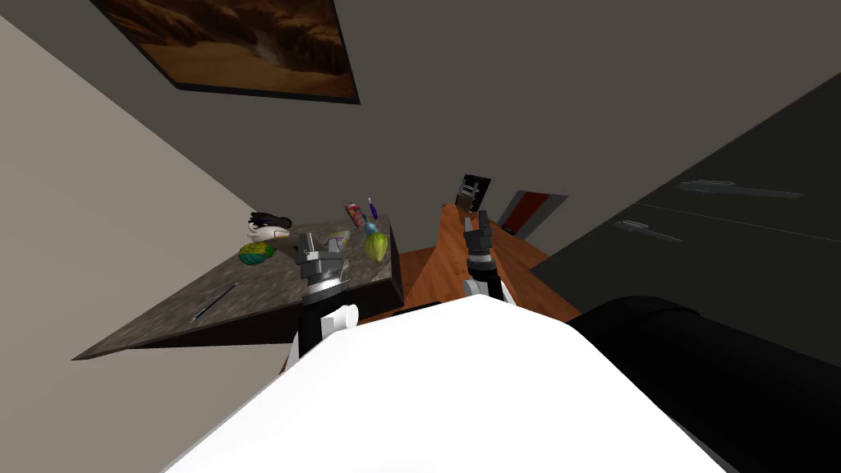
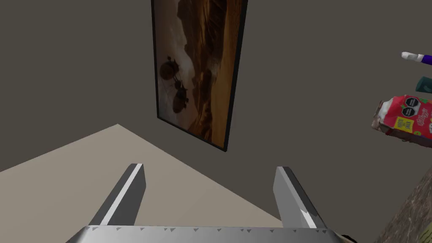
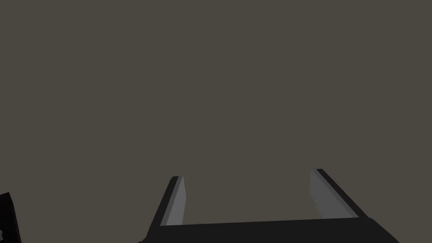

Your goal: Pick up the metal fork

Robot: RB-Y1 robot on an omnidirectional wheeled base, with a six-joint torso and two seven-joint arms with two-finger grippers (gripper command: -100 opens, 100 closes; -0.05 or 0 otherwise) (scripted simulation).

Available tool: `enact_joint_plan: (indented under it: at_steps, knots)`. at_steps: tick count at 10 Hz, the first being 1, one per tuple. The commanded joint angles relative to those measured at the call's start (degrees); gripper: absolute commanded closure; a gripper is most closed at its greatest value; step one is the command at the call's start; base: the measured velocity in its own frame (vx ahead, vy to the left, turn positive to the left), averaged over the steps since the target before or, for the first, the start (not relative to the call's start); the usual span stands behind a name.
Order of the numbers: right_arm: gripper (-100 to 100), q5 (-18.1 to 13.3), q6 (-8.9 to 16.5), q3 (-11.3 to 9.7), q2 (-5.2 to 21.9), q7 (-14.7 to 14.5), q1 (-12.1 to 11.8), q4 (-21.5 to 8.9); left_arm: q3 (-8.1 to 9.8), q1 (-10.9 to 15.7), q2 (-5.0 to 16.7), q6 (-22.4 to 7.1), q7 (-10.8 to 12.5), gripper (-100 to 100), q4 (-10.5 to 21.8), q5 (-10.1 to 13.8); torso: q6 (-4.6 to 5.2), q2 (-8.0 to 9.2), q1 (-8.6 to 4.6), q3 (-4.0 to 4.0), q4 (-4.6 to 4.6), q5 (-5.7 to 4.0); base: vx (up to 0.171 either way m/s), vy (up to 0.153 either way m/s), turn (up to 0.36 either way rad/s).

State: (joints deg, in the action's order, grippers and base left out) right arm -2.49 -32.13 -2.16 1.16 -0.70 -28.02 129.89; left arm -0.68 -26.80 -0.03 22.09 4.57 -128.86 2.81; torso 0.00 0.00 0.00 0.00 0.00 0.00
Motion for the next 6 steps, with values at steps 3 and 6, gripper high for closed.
enact_joint_plan:
  at_steps: [3, 6]
  knots:
    - [0, 0.0, 0.0, 0.0, 0.0, 0.0, 0.0, 0.0, -1.06, -0.6, 6.0, 0.5, 0.8, -100, 2.7, 1.6, 0.01, 0.14, -0.03, 0.07, 0.03, -0.01, -0.039, -0.011, -0.034]
    - [0, 0.0, 0.0, 0.0, 0.0, 0.0, 0.0, 0.0, -2.19, -1.2, 10.4, 1.0, 1.8, -100, 5.3, 3.4, 0.0, 0.21, -0.05, 0.12, 0.05, -0.01, -0.057, -0.019, -0.033]
